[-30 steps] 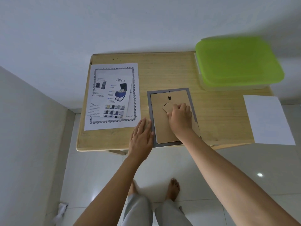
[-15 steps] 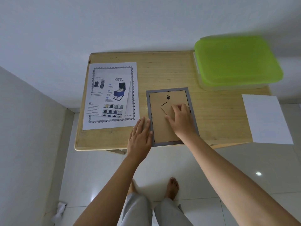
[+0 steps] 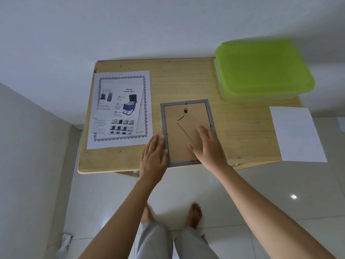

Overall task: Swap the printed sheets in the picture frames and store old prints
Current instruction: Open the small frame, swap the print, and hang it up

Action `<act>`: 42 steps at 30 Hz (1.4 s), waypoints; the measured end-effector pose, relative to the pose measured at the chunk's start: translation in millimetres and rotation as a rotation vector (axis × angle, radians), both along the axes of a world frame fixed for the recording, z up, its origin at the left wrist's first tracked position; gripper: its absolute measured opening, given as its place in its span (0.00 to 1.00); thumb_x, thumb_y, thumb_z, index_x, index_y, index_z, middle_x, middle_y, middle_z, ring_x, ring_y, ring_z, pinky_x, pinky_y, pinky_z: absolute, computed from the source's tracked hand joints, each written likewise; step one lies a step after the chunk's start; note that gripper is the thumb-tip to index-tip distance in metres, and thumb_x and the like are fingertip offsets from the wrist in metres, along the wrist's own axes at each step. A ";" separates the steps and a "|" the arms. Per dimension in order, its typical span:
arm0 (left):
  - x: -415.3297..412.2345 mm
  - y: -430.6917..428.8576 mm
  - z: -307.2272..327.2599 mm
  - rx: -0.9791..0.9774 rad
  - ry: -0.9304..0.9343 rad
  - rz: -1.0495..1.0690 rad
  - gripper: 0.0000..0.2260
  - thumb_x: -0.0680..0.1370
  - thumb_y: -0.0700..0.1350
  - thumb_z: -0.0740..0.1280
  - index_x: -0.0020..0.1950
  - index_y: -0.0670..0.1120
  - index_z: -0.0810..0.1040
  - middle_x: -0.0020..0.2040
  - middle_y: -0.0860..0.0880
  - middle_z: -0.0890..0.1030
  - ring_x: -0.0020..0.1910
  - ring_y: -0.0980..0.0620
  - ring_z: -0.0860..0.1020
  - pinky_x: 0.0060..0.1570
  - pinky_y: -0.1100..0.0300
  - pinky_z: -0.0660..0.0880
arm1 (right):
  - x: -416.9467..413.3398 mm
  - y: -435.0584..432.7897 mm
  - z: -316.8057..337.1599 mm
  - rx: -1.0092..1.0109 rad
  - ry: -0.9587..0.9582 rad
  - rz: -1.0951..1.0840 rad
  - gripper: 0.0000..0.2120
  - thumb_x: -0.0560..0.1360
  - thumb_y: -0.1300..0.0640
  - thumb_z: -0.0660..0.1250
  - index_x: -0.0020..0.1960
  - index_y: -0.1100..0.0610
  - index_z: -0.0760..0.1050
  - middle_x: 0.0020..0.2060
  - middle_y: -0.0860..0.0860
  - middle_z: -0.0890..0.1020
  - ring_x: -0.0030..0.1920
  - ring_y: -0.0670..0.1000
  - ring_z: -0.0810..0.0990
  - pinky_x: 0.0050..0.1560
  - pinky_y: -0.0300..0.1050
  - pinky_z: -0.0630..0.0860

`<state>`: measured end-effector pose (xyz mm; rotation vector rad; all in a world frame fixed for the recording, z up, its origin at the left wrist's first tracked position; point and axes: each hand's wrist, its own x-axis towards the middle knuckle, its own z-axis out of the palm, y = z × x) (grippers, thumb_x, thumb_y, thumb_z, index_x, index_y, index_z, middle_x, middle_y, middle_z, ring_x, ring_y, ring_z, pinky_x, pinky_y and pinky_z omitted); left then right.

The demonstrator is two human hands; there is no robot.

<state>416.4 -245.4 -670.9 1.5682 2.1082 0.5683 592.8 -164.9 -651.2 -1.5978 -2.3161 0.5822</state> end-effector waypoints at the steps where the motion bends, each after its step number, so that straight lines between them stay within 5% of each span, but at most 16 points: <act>1: 0.6 -0.2 -0.1 0.002 -0.003 0.004 0.25 0.77 0.53 0.49 0.75 0.50 0.57 0.76 0.53 0.55 0.75 0.57 0.50 0.72 0.59 0.48 | 8.3 -2.4 0.1 -0.007 0.002 -0.025 0.34 0.74 0.42 0.64 0.72 0.60 0.60 0.71 0.57 0.64 0.71 0.55 0.63 0.67 0.51 0.66; 6: 1.4 -0.7 -3.6 0.004 0.005 0.014 0.25 0.78 0.53 0.49 0.75 0.51 0.56 0.76 0.54 0.55 0.75 0.59 0.48 0.73 0.58 0.47 | 35.9 -13.9 -2.3 -0.191 -0.021 -0.057 0.51 0.67 0.32 0.64 0.75 0.60 0.45 0.76 0.54 0.50 0.75 0.50 0.47 0.74 0.46 0.51; 14: 3.4 -0.9 -4.3 0.004 0.011 0.035 0.25 0.78 0.53 0.49 0.75 0.51 0.56 0.76 0.53 0.56 0.75 0.58 0.50 0.73 0.58 0.48 | 34.4 -17.8 -2.6 -0.217 -0.022 -0.053 0.54 0.65 0.31 0.65 0.75 0.59 0.43 0.76 0.52 0.46 0.75 0.50 0.43 0.74 0.47 0.48; 25: 3.6 -1.7 0.4 -0.001 0.004 0.020 0.25 0.77 0.52 0.49 0.75 0.50 0.56 0.76 0.52 0.56 0.75 0.57 0.49 0.74 0.57 0.47 | 30.3 -20.8 -5.7 -0.150 -0.099 -0.078 0.57 0.62 0.25 0.58 0.75 0.62 0.46 0.76 0.56 0.50 0.76 0.53 0.47 0.74 0.47 0.51; 34: 4.7 -1.0 3.0 0.007 -0.009 0.023 0.25 0.78 0.52 0.49 0.75 0.50 0.57 0.76 0.52 0.57 0.75 0.58 0.50 0.74 0.56 0.49 | 27.1 -19.1 -8.5 -0.143 -0.056 -0.124 0.56 0.62 0.28 0.64 0.75 0.62 0.47 0.75 0.56 0.52 0.75 0.53 0.49 0.74 0.49 0.53; 42: 5.5 13.1 14.8 0.029 -0.024 0.105 0.19 0.78 0.44 0.62 0.69 0.45 0.68 0.70 0.47 0.68 0.69 0.48 0.63 0.68 0.50 0.64 | 31.6 -16.0 -15.0 -0.082 0.040 -0.140 0.54 0.62 0.26 0.58 0.73 0.64 0.56 0.72 0.58 0.61 0.73 0.56 0.58 0.71 0.51 0.59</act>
